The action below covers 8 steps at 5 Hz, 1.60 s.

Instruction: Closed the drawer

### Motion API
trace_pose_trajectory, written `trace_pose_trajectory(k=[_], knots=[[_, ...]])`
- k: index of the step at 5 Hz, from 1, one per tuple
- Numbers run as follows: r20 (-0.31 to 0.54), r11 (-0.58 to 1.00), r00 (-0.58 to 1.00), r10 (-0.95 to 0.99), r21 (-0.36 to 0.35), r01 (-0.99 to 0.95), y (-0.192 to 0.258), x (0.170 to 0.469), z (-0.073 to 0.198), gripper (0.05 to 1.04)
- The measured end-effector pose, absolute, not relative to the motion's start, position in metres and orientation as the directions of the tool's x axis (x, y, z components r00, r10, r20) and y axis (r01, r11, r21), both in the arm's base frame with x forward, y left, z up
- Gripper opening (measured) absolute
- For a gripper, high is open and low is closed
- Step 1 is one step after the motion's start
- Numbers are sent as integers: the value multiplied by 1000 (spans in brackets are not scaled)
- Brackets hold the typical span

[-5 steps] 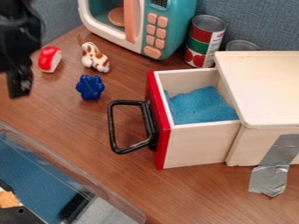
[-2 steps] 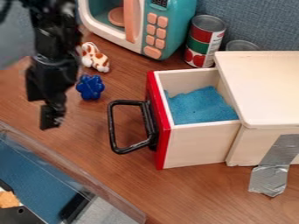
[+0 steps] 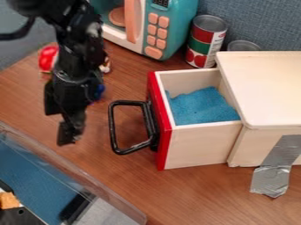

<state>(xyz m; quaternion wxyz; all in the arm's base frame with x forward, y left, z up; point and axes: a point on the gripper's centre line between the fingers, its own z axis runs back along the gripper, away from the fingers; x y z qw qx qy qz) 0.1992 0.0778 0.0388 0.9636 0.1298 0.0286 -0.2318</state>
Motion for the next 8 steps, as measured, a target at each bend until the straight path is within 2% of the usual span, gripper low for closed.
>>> trace_pose_trajectory(k=[2,4,6,8], knots=[[-51,860,896,-441,260,438,69,217,30,1000],[-28,888,920,-391,252,385,78,262,14,1000],[2,888,918,-397,253,383,54,290,16,1000],[10,885,909,-417,234,403,17,303,17,999]])
